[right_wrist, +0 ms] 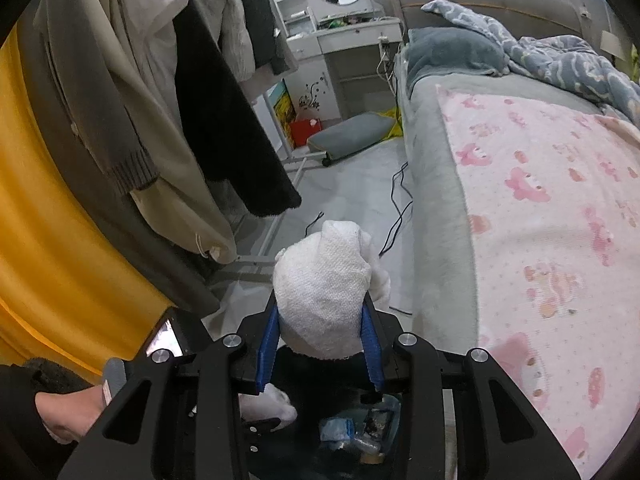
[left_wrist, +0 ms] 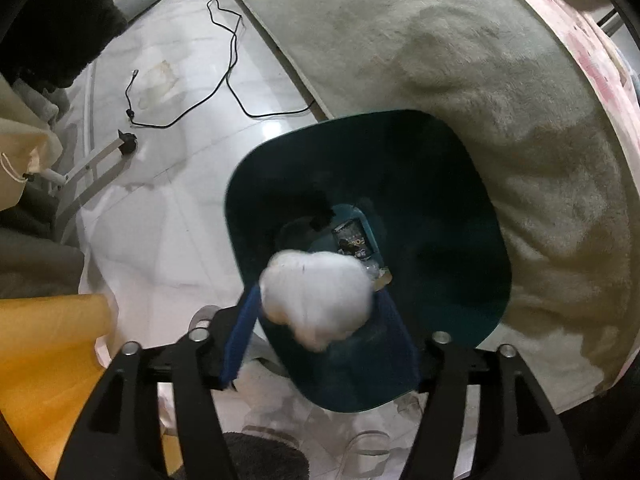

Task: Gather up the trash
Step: 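Open the left tool over the bin while the right tool lowers its tissue ball, then lower the tissue ball into the bin and open the right tool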

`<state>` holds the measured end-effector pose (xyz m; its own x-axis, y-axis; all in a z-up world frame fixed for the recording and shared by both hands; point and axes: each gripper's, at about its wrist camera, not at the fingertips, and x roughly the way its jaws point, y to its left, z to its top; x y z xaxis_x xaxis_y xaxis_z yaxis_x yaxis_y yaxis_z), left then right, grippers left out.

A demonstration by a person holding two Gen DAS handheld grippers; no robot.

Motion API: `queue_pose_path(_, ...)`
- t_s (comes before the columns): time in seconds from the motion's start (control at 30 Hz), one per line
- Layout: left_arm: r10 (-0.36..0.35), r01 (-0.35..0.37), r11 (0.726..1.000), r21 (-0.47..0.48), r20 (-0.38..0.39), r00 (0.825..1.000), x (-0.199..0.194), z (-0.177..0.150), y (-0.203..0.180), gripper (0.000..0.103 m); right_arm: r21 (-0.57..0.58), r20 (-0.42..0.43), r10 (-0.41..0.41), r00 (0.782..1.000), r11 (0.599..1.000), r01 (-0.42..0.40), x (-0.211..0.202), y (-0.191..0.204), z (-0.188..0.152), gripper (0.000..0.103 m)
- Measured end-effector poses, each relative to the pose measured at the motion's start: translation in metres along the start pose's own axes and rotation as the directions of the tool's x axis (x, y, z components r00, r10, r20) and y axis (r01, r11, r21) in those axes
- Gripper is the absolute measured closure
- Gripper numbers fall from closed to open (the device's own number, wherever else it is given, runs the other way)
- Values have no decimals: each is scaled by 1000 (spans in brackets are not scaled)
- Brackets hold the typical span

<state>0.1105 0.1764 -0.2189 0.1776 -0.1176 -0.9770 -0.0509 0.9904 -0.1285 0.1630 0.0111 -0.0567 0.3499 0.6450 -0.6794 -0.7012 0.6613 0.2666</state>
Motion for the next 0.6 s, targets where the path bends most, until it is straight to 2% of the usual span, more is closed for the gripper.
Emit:
queue_pose_path(0.1,2,-2,1000,-16,21,1000,-6,0,6,29,-13,-47,-2,999,1000,2,14,5,-3,66)
queue_pose_path(0.27,-10,15,999,-46,101,995,-26,4,16,27,-40,-144,-17,989,999,12,38,11,-11,66)
queue_pose_path(0.47,-7,22,997,-77,190,982,-46,10,27,27,-56,-258,-63,964,997,51,67,13,-26,66)
queue_pose_path(0.6,-19,45,994,-95,260,966,-62,11,36,27,-67,-320,-77,944,996,58,82,14,-36,66)
